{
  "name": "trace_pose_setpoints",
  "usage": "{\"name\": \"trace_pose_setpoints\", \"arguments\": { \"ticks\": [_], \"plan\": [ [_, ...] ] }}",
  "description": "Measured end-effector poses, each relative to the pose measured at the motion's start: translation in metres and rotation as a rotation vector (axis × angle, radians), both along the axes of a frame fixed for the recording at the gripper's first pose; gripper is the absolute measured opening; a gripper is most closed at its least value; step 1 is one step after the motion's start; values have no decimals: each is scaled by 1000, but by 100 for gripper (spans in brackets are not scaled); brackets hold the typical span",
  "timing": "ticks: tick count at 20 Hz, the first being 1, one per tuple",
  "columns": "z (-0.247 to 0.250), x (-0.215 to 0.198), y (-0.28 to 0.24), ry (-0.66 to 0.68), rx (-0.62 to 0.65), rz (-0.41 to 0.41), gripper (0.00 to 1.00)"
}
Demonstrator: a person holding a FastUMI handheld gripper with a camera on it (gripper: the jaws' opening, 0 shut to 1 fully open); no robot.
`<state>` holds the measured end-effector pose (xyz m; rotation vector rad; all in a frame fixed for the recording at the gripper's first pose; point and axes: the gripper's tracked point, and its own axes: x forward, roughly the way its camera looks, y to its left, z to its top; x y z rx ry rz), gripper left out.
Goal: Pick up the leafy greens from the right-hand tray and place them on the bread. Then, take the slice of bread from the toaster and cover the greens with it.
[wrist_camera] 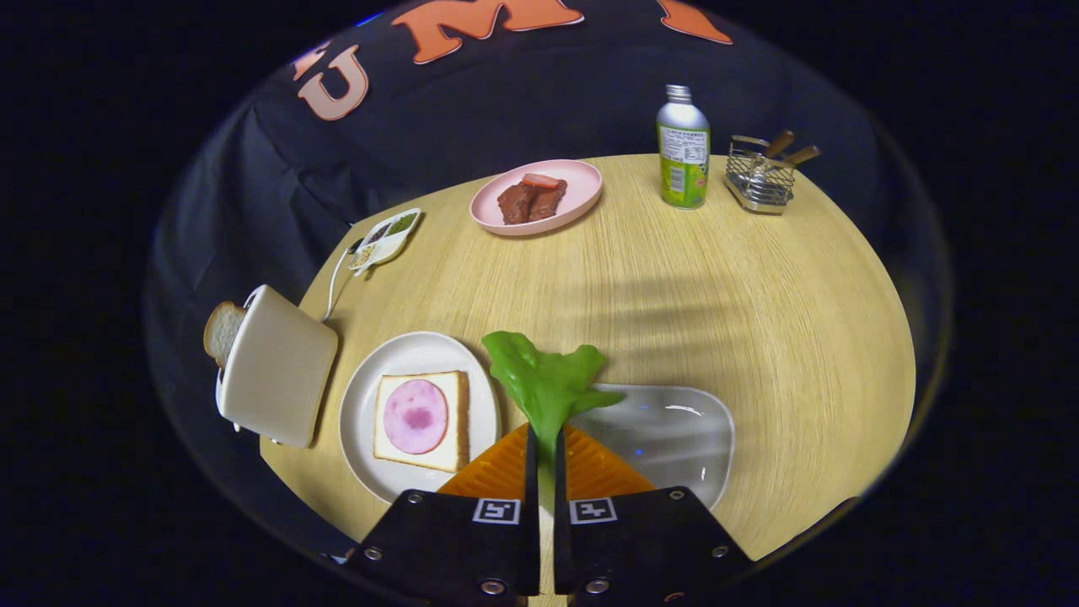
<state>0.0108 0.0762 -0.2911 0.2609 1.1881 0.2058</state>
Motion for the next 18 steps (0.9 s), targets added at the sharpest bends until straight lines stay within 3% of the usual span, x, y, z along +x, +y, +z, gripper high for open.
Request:
{"name": "trace_pose_setpoints", "arguments": {
  "ticks": [8, 14, 18],
  "plan": [
    [41, 9, 65, -115, 113, 156, 7],
    [17, 5, 106, -68, 154, 237, 7],
    [-6, 7, 111, -15, 132, 231, 7]
  ]
}}
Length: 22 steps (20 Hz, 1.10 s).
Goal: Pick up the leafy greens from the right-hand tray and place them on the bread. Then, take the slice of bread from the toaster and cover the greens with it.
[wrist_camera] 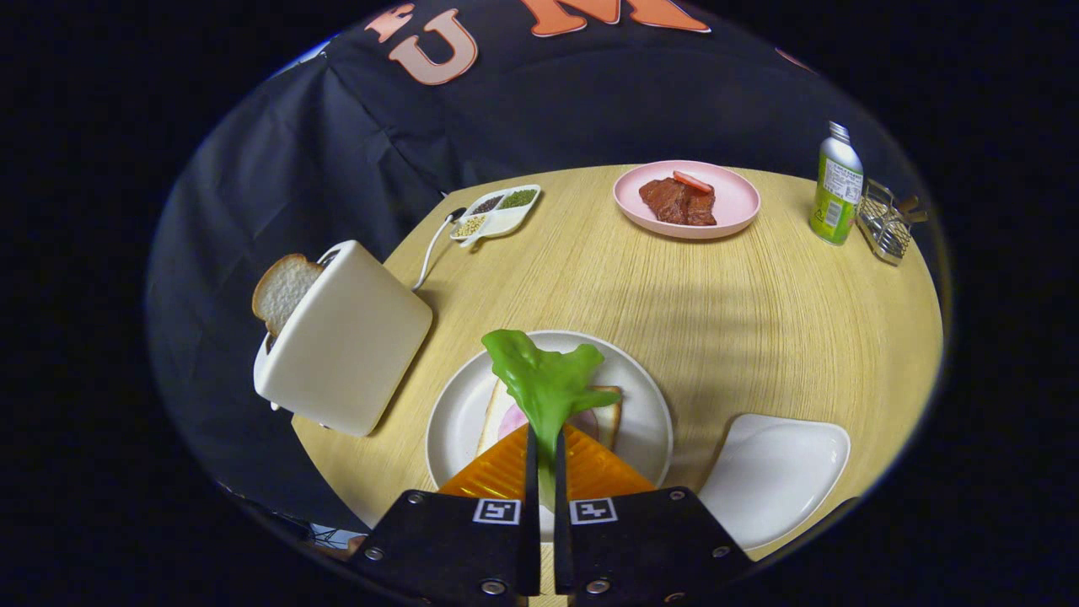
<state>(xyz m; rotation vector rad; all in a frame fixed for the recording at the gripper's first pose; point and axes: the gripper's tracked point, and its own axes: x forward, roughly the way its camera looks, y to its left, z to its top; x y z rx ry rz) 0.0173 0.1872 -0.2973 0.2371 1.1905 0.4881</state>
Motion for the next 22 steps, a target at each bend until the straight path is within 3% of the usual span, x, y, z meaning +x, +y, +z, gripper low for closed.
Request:
{"name": "trace_pose_setpoints", "arguments": {
  "ticks": [8, 16, 22],
  "plan": [
    [-6, -9, 26, 69, 72, 15, 18],
    [2, -9, 34, 37, 36, 30, 55],
    [28, 2, 37, -3, 28, 8, 64]
  ]
}}
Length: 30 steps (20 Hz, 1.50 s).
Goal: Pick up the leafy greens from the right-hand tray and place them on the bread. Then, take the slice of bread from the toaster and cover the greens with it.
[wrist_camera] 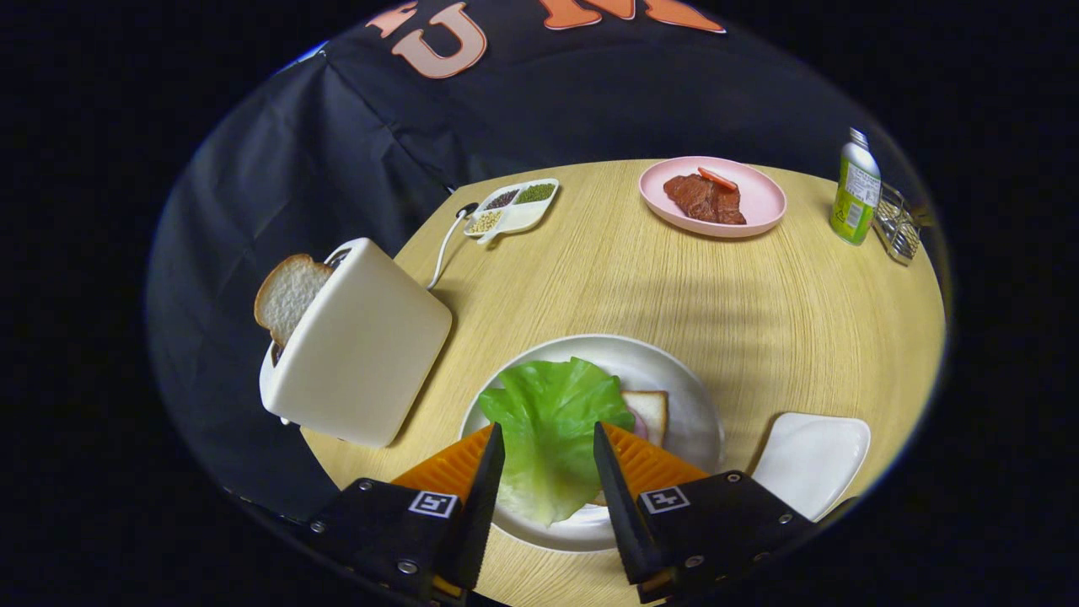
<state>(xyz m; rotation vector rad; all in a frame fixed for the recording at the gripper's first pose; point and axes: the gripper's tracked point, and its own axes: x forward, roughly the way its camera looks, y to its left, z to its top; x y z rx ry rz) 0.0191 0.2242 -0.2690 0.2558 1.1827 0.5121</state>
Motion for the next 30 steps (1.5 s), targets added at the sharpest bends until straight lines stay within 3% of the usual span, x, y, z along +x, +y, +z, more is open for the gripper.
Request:
{"name": "trace_pose_setpoints", "arguments": {
  "ticks": [8, 18, 30],
  "plan": [
    [83, 26, 50, -76, 60, 17, 88],
    [144, 25, 151, -89, 133, 147, 90],
    [141, 44, 221, 0, 125, 168, 90]
  ]
}}
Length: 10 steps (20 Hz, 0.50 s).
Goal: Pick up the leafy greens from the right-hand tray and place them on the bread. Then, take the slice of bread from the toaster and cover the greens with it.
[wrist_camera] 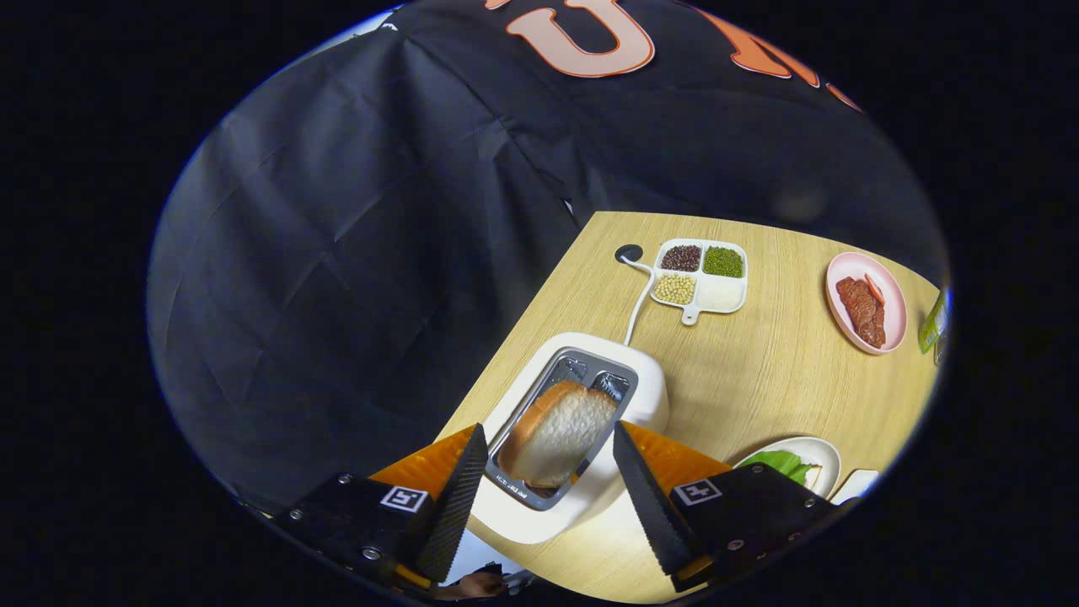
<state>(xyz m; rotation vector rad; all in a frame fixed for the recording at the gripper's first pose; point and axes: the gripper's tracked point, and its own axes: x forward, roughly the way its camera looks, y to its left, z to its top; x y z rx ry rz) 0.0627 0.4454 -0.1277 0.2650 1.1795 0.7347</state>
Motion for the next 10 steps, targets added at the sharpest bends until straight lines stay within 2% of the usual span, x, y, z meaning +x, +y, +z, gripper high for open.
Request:
{"name": "trace_pose_setpoints", "arguments": {
  "ticks": [2, 5, 10],
  "plan": [
    [-2, -1, 10, 14, -4, 15, 90],
    [-13, -3, 19, 22, -40, 42, 80],
    [-24, -5, 23, 55, -41, 46, 53]
  ]
}}
